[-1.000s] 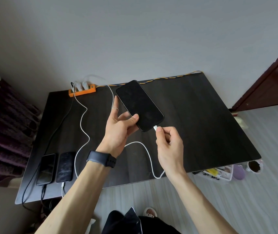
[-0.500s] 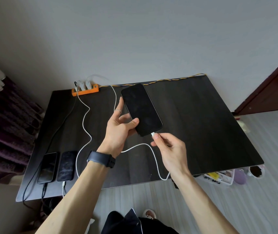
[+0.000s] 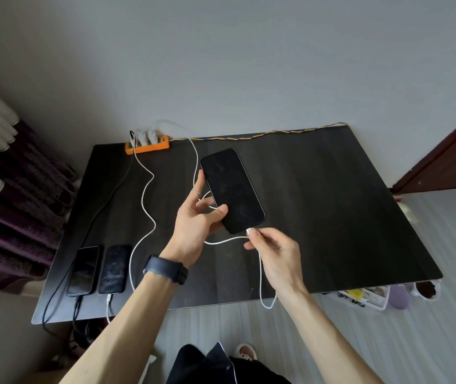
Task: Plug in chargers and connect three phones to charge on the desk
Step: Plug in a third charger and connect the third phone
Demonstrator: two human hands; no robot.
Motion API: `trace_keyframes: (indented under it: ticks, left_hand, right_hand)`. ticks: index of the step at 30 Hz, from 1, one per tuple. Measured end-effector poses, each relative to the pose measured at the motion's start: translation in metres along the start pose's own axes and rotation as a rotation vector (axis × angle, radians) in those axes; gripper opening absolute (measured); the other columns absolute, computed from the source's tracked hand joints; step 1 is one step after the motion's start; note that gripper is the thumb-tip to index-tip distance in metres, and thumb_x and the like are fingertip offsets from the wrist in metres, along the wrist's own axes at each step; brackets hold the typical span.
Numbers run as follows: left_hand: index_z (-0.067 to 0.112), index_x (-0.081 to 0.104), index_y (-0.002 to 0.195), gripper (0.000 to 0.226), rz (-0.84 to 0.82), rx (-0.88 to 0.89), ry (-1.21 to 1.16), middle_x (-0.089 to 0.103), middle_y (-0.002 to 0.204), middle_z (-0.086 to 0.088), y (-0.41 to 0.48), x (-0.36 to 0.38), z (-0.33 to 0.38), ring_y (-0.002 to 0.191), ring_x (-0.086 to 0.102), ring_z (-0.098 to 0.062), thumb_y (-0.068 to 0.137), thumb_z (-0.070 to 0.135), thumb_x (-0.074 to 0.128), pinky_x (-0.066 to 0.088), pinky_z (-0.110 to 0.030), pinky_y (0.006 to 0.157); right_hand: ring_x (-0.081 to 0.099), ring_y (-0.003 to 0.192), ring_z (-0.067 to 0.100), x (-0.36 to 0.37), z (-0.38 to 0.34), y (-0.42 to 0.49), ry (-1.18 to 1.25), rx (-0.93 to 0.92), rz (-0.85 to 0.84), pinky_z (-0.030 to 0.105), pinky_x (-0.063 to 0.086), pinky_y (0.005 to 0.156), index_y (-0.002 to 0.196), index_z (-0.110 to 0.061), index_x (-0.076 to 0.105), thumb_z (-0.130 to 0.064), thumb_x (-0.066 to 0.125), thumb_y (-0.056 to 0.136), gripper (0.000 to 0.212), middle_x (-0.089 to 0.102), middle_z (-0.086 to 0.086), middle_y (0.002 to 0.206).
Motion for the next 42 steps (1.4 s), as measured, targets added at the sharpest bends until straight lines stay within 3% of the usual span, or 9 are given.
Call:
trace_keyframes:
  ticks: [5, 15, 18, 21, 26, 30, 35, 39, 42]
  left_hand:
    - [0.037, 0.037, 0.149, 0.083, -0.004, -0.161, 0.01, 0.07, 0.113, -0.018, -0.011, -0.03, -0.04, 0.105, 0.069, -0.028, 0.088, -0.015, 0.058, 0.059, -0.042, 0.08]
    - [0.022, 0.039, 0.148, 0.073, 0.117, -0.437, 0.33, 0.073, 0.105, -0.009, -0.04, -0.132, -0.129, 0.084, 0.071, -0.018, 0.087, -0.014, 0.059, 0.059, -0.03, 0.068]
    - [0.016, 0.055, 0.137, 0.055, 0.152, -0.48, 0.58, 0.072, 0.11, -0.008, -0.047, -0.169, -0.142, 0.098, 0.07, -0.026, 0.086, 0.0, 0.065, 0.056, -0.039, 0.083]
    - [0.019, 0.062, 0.131, 0.046, 0.151, -0.43, 0.916, 0.068, 0.125, -0.006, -0.05, -0.206, -0.133, 0.115, 0.063, -0.022, 0.085, 0.012, 0.066, 0.047, -0.03, 0.096]
    - [0.021, 0.039, 0.15, 0.073, 0.109, -0.416, 1.349, 0.041, 0.152, -0.014, -0.045, -0.272, -0.124, 0.141, 0.034, -0.033, 0.079, 0.041, 0.041, 0.025, -0.038, 0.117]
    - [0.03, 0.009, 0.158, 0.079, -0.034, -0.499, 1.508, 0.002, 0.166, -0.005, -0.039, -0.31, -0.138, 0.152, -0.002, -0.032, 0.09, 0.039, 0.047, 0.01, -0.051, 0.122]
    - [0.031, 0.003, 0.158, 0.077, -0.156, -0.512, 1.557, -0.007, 0.167, 0.001, -0.034, -0.335, -0.161, 0.153, -0.007, -0.027, 0.095, 0.044, 0.046, 0.005, -0.055, 0.121]
    - [0.032, -0.002, 0.158, 0.077, -0.205, -0.513, 1.551, -0.015, 0.166, 0.003, -0.039, -0.342, -0.175, 0.153, -0.009, -0.025, 0.097, 0.043, 0.044, 0.003, -0.055, 0.122]
    - [0.032, -0.005, 0.157, 0.079, -0.219, -0.517, 1.539, -0.02, 0.164, 0.003, -0.04, -0.343, -0.178, 0.152, -0.012, -0.025, 0.097, 0.04, 0.044, 0.002, -0.056, 0.121]
  right_hand:
    - [0.075, 0.086, 0.016, 0.025, 0.043, 0.004, 0.022, 0.226, -0.236, 0.034, 0.059, 0.08, 0.11, -0.024, 0.065, -0.031, 0.067, 0.093, 0.019, 0.078, -0.004, 0.093]
    - [0.075, 0.087, 0.025, 0.102, 0.145, -0.004, -0.248, 0.401, -0.454, 0.035, 0.061, 0.07, 0.101, -0.019, 0.061, -0.032, 0.066, 0.092, 0.017, 0.075, 0.004, 0.099]
    - [0.073, 0.086, 0.021, 0.124, 0.17, -0.005, -0.416, 0.388, -0.486, 0.044, 0.06, 0.081, 0.092, -0.025, 0.059, -0.042, 0.066, 0.086, 0.019, 0.074, -0.001, 0.093]
    - [0.07, 0.084, 0.019, 0.148, 0.183, -0.008, -0.544, 0.38, -0.489, 0.043, 0.058, 0.082, 0.088, -0.026, 0.054, -0.04, 0.063, 0.09, 0.017, 0.072, -0.003, 0.088]
    - [0.064, 0.079, 0.02, 0.195, 0.192, -0.003, -0.626, 0.376, -0.469, 0.029, 0.045, 0.069, 0.099, -0.021, 0.053, -0.039, 0.059, 0.094, 0.02, 0.072, -0.001, 0.088]
    - [0.071, 0.086, 0.022, 0.23, 0.216, 0.002, -0.56, 0.455, -0.423, 0.04, 0.056, 0.085, 0.102, -0.029, 0.052, -0.045, 0.062, 0.09, 0.023, 0.073, -0.001, 0.096]
    - [0.073, 0.085, 0.025, 0.254, 0.238, 0.0, -0.562, 0.556, -0.335, 0.045, 0.057, 0.087, 0.09, -0.03, 0.052, -0.044, 0.063, 0.089, 0.017, 0.074, -0.005, 0.086]
    - [0.066, 0.101, 0.027, 0.26, 0.224, -0.002, -0.783, 0.54, -0.29, 0.024, 0.041, 0.077, 0.107, -0.015, 0.06, -0.038, 0.059, 0.097, 0.025, 0.073, 0.002, 0.1]
    - [0.064, 0.102, 0.027, 0.264, 0.221, 0.001, -0.837, 0.513, -0.244, 0.026, 0.041, 0.076, 0.109, -0.013, 0.062, -0.041, 0.06, 0.096, 0.031, 0.071, 0.003, 0.106]
Point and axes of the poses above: each hand's wrist, its own y-axis towards the middle knuckle, its own x-axis out of the palm, z = x × y, the point moved 8 cm from there along y, towards the middle knuckle
